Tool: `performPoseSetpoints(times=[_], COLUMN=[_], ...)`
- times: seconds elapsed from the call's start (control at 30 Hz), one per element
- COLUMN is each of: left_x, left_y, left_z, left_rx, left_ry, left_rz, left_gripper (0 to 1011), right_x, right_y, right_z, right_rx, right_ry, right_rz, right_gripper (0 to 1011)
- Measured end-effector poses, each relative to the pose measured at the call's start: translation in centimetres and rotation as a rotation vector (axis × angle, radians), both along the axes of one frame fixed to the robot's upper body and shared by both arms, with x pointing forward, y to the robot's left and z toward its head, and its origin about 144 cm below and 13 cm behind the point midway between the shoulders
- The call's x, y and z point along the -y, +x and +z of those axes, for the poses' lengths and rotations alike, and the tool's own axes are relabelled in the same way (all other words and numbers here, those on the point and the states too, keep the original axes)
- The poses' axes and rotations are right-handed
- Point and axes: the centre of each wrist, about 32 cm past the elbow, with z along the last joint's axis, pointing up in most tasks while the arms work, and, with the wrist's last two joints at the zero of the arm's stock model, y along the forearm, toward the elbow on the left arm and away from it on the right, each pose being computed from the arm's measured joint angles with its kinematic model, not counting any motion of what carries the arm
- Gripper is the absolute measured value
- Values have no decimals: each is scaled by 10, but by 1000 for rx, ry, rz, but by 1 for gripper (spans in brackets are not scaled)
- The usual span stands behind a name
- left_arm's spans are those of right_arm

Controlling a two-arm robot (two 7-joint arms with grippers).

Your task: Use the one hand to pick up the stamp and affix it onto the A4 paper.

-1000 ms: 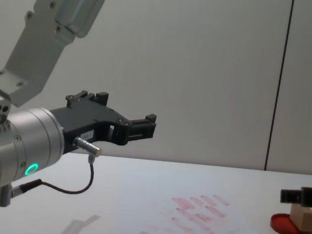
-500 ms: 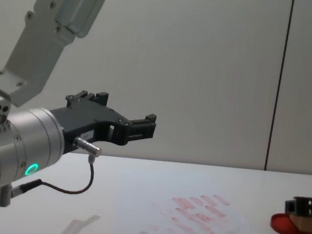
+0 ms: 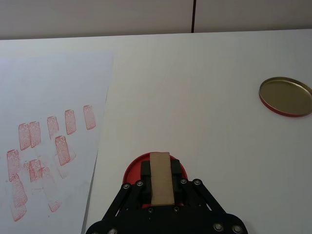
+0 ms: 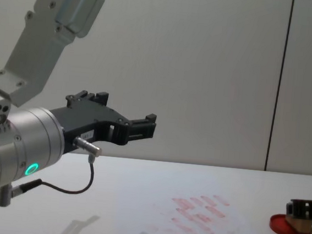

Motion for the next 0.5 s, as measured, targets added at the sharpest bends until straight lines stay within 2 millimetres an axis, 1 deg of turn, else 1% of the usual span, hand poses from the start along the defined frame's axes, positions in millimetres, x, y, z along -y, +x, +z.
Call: performPoseSetpoints(times=[0.5], left_x=[0], left_y=[0], left_z=[0], left_rx=[0], left_ry=[0], left_rz=[0], left_gripper=[993], right_x=[3], right_y=[7], right_z=[-9], right_rx=[-44], right_ry=[-6], right_rz=[-11], right_gripper=[219])
